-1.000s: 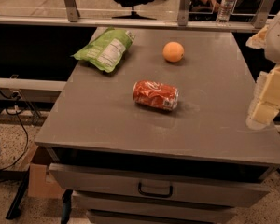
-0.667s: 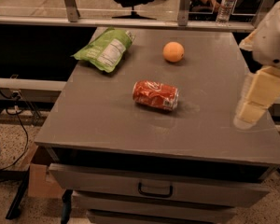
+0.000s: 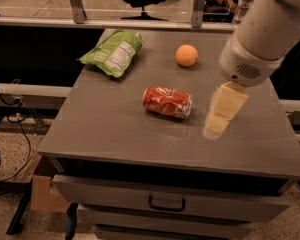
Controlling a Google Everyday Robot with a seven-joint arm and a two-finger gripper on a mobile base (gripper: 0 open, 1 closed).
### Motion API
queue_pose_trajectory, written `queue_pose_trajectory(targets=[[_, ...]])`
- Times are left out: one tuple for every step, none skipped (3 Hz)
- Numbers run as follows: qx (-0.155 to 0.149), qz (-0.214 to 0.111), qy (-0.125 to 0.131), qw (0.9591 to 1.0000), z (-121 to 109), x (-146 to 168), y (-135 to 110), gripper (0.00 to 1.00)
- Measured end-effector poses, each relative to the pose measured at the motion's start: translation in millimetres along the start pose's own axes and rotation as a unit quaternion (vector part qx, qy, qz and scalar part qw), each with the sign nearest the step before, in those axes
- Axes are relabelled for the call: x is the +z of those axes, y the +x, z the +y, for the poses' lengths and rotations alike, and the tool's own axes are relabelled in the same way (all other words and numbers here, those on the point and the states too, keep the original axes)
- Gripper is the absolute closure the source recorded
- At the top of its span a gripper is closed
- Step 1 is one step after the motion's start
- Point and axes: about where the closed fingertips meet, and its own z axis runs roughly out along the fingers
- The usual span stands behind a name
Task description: Place coke can upright
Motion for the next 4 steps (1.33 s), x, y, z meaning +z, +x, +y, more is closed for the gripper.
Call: queue_pose_trajectory(targets=[[-0.002,-0.004,-0.011,0.9999,-9,32,-27,0.00],[-0.007,0.005,-0.023,0.9997,-25,72,-53,0.00],[0.005,0.026,-0.036,0.9990,-38,100,-75,0.00],[0.020,0.038,-0.044,0.9981,-42,110,-84,0.00]])
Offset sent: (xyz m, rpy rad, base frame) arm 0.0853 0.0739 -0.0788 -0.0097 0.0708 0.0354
